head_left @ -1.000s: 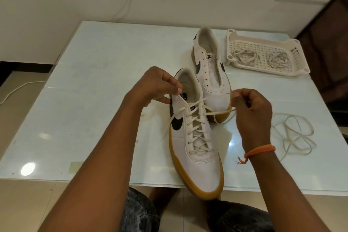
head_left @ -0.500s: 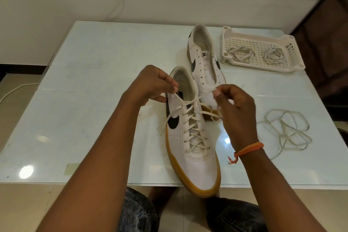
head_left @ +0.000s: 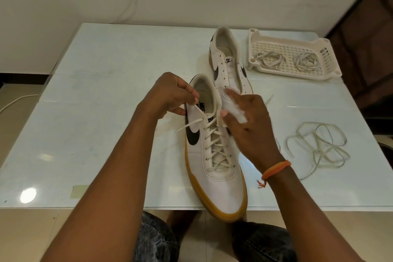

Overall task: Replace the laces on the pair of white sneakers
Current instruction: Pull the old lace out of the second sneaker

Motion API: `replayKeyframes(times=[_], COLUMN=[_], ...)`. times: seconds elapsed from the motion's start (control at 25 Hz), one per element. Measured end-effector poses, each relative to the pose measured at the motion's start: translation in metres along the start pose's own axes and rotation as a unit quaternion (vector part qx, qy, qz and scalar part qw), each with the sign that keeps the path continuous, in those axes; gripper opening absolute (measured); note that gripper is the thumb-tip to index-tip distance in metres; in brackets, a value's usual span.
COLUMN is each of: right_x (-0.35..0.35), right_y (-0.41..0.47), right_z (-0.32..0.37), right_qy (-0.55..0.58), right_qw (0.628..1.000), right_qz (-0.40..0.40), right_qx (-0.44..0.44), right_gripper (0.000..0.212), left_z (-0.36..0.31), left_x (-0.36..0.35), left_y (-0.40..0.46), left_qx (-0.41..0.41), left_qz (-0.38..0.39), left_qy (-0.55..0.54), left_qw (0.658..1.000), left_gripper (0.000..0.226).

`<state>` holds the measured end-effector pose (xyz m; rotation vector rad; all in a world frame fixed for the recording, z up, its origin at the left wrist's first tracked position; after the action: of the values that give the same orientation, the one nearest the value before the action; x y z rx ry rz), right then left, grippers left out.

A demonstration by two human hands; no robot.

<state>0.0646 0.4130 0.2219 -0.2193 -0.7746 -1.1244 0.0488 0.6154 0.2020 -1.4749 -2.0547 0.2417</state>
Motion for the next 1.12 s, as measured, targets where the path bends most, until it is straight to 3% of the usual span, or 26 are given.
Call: replayKeyframes(times=[0.12, 0.28, 0.44, 0.6, 0.76, 0.96, 1.12], right_x=[-0.016, -0.017, -0.028, -0.03, -0.001, 0.068, 0.086], right_y=[-0.007, -0.006, 0.002, 0.012, 0.012, 0.01, 0.006], right_z=[0.006, 0.019, 0.016, 0.022, 0.013, -0.047, -0.072], right_qy=[-0.063, -0.092, -0.063, -0.095, 0.043, 0.207, 0.232], right_qw=[0.997, 0.995, 0.997, 0.994, 0.991, 0.913, 0.911], right_qz=[0.028, -0.012, 0.024, 0.001, -0.108, -0.283, -0.19], right_qx=[0.02, 0.029, -0.049, -0.052, -0.067, -0.21, -0.284], right_gripper=[0.045, 0.031, 0.025, 0.014, 0.017, 0.023, 0.025], left_z=[-0.004, -0.005, -0.006, -0.005, -0.005, -0.01, -0.007], left_x=[-0.002, -0.002, -0.004, -0.003, -0.002, -0.002, -0.002], left_y=[-0.002, -0.002, -0.002, -0.003, -0.005, -0.008, -0.005], left_qx=[-0.006, -0.004, 0.0, 0.008, 0.006, 0.0, 0.005], left_qz=[-0.004, -0.015, -0.026, -0.038, -0.02, -0.017, -0.026], left_qy=[0.009, 0.018, 0.027, 0.029, 0.03, 0.041, 0.048], left_qw=[1.0, 1.0, 0.999, 0.999, 0.999, 0.999, 0.998], left_gripper=[0.011, 0.011, 0.011, 0.012, 0.013, 0.013, 0.015])
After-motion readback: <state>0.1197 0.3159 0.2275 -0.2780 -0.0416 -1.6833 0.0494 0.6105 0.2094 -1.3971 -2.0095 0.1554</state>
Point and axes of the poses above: each hand's wrist, its own y-axis towards the middle knuckle, its own x-axis out of the back of the hand, z = x × y, the point moved 8 cm from there along y, towards the middle knuckle, and after that the axes turned 4 degrees about x, right-handed, at the moved point
